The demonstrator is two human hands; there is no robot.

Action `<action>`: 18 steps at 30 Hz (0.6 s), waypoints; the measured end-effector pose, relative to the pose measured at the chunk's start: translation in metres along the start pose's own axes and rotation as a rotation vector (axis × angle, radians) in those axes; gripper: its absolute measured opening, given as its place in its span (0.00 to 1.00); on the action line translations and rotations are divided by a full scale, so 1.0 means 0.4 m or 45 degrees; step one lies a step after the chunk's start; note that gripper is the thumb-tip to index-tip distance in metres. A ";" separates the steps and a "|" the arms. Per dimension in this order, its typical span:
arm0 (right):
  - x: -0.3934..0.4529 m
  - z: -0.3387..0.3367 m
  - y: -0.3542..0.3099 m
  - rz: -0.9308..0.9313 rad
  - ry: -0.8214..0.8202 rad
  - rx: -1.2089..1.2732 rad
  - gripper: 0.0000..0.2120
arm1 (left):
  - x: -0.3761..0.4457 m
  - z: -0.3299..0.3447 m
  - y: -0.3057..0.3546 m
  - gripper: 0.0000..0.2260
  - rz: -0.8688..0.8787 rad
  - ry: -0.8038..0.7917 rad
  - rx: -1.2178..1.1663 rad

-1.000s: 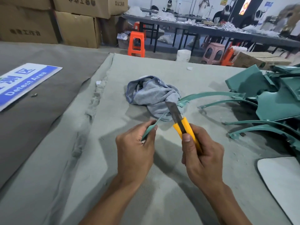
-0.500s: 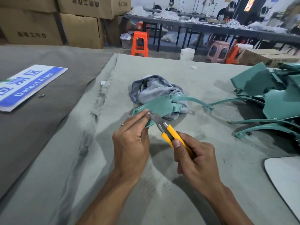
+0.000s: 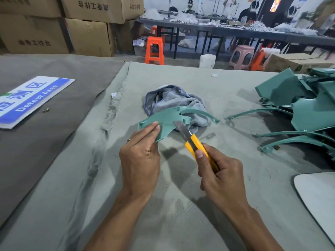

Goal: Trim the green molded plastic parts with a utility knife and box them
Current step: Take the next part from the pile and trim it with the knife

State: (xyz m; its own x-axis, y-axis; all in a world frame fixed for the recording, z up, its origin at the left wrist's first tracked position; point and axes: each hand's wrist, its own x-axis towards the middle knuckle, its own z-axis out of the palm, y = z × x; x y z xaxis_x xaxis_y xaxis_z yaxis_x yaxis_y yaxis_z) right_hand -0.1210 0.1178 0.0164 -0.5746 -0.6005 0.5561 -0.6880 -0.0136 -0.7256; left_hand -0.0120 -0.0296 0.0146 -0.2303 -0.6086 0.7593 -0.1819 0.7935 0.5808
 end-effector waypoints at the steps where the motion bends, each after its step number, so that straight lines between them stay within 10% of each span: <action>1: -0.002 0.002 -0.003 -0.037 -0.035 0.010 0.10 | 0.000 -0.001 -0.001 0.16 0.012 0.001 0.000; 18: 0.017 -0.007 0.023 -0.116 0.232 -0.325 0.18 | -0.002 -0.003 0.006 0.14 -0.070 0.007 -0.056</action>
State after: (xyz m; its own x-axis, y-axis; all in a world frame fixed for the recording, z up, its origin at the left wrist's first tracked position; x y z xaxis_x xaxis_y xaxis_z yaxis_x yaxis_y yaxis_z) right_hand -0.1323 0.1157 0.0147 -0.5598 -0.4531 0.6938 -0.8158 0.1541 -0.5575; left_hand -0.0111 -0.0271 0.0158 -0.2162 -0.6514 0.7272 -0.1523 0.7582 0.6339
